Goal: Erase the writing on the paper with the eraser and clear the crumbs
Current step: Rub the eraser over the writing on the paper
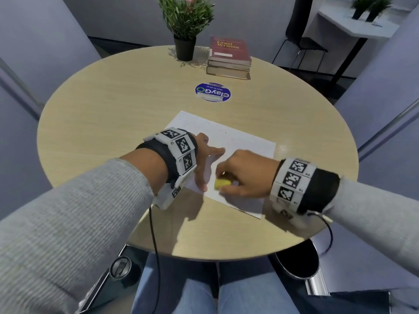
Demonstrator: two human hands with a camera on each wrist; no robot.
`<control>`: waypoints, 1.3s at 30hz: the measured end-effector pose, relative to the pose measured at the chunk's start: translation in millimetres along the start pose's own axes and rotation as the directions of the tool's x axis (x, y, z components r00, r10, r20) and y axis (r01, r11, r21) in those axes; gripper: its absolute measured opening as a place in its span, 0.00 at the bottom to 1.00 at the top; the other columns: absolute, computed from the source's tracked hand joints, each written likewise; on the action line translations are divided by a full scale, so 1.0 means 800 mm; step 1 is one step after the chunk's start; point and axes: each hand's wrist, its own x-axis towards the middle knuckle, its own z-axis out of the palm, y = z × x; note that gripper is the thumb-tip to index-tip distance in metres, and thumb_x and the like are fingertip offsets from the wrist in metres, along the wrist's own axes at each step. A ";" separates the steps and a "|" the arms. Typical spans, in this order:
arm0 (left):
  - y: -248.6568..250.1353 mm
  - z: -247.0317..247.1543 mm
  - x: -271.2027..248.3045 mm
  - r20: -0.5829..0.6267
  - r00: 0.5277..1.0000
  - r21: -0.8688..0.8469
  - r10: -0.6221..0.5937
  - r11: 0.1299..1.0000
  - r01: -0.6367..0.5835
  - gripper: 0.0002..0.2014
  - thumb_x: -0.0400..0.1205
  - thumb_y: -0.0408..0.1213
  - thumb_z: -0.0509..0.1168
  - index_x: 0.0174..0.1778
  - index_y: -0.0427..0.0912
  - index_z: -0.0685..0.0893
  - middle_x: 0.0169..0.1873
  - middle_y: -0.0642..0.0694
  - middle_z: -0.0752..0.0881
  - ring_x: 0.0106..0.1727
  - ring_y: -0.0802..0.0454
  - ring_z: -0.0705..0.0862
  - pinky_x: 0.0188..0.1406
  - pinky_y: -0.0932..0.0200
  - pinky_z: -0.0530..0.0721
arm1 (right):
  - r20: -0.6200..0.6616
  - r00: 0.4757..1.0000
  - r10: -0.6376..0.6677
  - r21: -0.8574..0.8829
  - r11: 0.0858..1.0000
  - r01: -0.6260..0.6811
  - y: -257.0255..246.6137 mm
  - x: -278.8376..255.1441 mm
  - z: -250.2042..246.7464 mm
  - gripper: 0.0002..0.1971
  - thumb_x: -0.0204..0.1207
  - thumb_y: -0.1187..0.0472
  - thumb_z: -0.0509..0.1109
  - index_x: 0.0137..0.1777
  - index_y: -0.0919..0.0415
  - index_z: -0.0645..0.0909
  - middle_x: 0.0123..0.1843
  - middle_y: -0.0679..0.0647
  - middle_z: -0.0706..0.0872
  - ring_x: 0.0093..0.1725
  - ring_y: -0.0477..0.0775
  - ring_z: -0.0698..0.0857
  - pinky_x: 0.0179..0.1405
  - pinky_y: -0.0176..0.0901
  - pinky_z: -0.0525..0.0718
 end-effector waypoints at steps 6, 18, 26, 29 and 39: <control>0.004 -0.004 -0.012 -0.002 1.000 0.023 0.012 1.000 -0.012 0.59 0.72 0.61 0.76 0.87 0.63 0.38 0.86 0.40 0.43 0.87 0.39 0.51 0.80 0.43 0.62 | -0.101 0.988 0.118 -0.013 0.993 -0.120 0.032 0.007 -0.014 0.13 0.73 0.49 0.70 0.49 0.58 0.86 0.34 0.53 0.88 0.37 0.56 0.84 0.41 0.44 0.81; 0.001 0.005 -0.007 -0.056 0.998 -0.084 0.019 0.996 -0.023 0.61 0.68 0.54 0.82 0.88 0.57 0.46 0.87 0.38 0.44 0.87 0.39 0.50 0.83 0.43 0.56 | -0.007 1.000 -0.011 -0.002 1.000 0.011 0.007 -0.004 0.001 0.16 0.71 0.44 0.66 0.46 0.56 0.86 0.32 0.50 0.86 0.32 0.52 0.82 0.37 0.44 0.82; 0.001 0.001 -0.006 -0.025 1.000 -0.031 0.006 1.000 -0.007 0.62 0.69 0.59 0.79 0.87 0.59 0.40 0.86 0.38 0.42 0.87 0.38 0.48 0.82 0.40 0.57 | -0.072 0.996 0.060 -0.043 0.997 -0.064 0.027 0.002 -0.008 0.13 0.71 0.47 0.68 0.46 0.56 0.85 0.32 0.49 0.86 0.33 0.53 0.82 0.38 0.43 0.82; 0.002 0.004 -0.006 -0.051 0.998 -0.052 0.024 0.998 -0.027 0.62 0.67 0.55 0.81 0.88 0.57 0.45 0.86 0.37 0.46 0.87 0.37 0.50 0.83 0.40 0.57 | 0.048 0.998 -0.044 0.010 0.999 0.044 -0.003 -0.006 0.006 0.16 0.71 0.44 0.65 0.47 0.53 0.85 0.34 0.47 0.87 0.32 0.50 0.82 0.36 0.40 0.80; 0.006 -0.008 -0.022 -0.014 1.000 0.046 0.008 0.999 -0.007 0.56 0.72 0.65 0.73 0.87 0.62 0.42 0.87 0.40 0.45 0.87 0.41 0.48 0.81 0.42 0.57 | -0.102 0.983 0.152 -0.041 0.987 -0.157 0.044 0.011 -0.006 0.12 0.71 0.51 0.70 0.50 0.57 0.85 0.34 0.53 0.85 0.37 0.56 0.80 0.37 0.44 0.78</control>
